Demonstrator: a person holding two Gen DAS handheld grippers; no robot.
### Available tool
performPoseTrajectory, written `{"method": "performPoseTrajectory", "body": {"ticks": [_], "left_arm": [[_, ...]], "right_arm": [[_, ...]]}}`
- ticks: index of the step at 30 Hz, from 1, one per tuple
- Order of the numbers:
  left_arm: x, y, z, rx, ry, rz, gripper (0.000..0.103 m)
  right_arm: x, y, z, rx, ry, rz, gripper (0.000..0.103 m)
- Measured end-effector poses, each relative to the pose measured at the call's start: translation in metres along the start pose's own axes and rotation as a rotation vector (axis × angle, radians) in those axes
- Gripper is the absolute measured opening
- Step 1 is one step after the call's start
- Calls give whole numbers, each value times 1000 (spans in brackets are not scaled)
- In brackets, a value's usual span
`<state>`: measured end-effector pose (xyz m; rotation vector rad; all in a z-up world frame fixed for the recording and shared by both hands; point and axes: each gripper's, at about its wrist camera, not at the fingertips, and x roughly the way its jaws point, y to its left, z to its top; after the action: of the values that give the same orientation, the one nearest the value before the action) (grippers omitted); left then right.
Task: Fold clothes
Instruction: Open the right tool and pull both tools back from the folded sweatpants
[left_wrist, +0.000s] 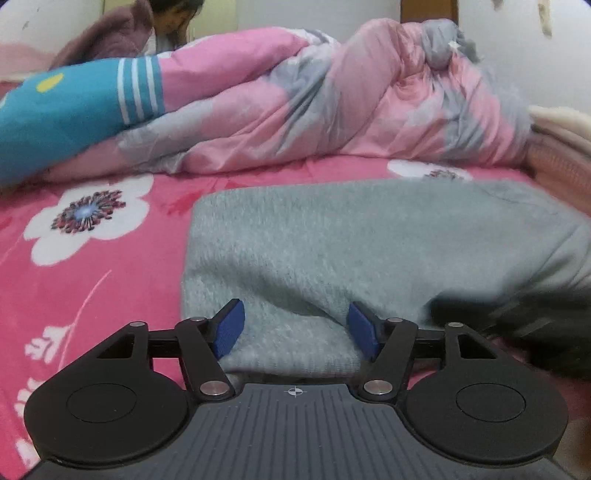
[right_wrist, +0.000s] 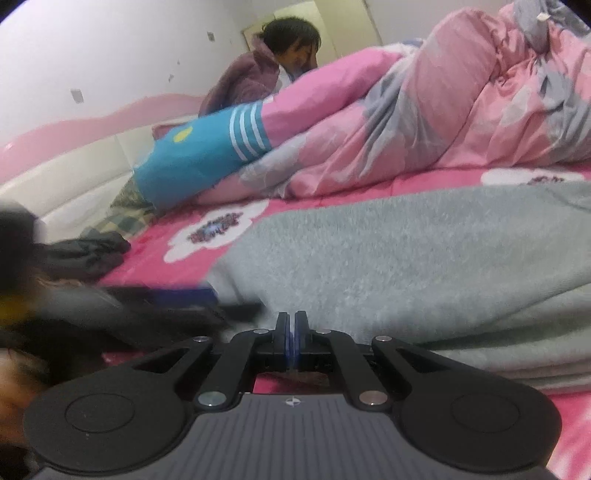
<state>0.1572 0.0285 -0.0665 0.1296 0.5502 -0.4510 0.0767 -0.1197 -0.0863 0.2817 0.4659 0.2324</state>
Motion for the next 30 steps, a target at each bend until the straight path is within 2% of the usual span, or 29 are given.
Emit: {"method": "performPoseTrajectory", "body": {"ticks": [2,5,7,8,12,14,17,20,22,23,24,26,28,30], "left_arm": [[-1,5,-2,-13,-2,10,68],[-2,16,-7,-47,-4,-1,69],[-1,22,-8,-59,-4,-6,69],[-1,23,-8,-64,-4,-7,69],[-2,24,-7,-80,-2,-12,69],[-3,25,-7,-88,-6,-17,69],[-4,29,-8,-112,-10,-33,69],[-6,36,-7,-146,-15,-54,69],[-9,44,-7,-186,-25,-73,69],[-12,49,-7,-213,-37,-78,69],[-16,56,-7,-244,-55,-79,69],[-24,69,-7,-312,-92,-83,69],[-28,84,-5,-408,-126,-110,69],[-29,82,0,-413,-141,-122,69]], "right_arm": [[-27,-6,7,-2,-84,-32,1],[-51,-23,23,-70,-163,-172,2],[-50,-43,21,-96,-117,-254,2],[-41,-54,13,-113,-21,-309,1],[-38,-68,5,-94,41,-304,1],[-40,-62,15,-81,21,-352,2],[-54,-44,28,-62,-63,-264,2],[-51,-18,31,-131,-128,-160,2],[-37,-6,20,-162,-86,-98,3],[-22,-7,9,-166,-16,-80,12],[-8,-8,-1,-171,55,-61,15],[-5,-7,-14,-193,30,-72,15],[-7,-6,-12,-190,43,-78,16],[-4,-6,-16,-199,35,-81,16]]}}
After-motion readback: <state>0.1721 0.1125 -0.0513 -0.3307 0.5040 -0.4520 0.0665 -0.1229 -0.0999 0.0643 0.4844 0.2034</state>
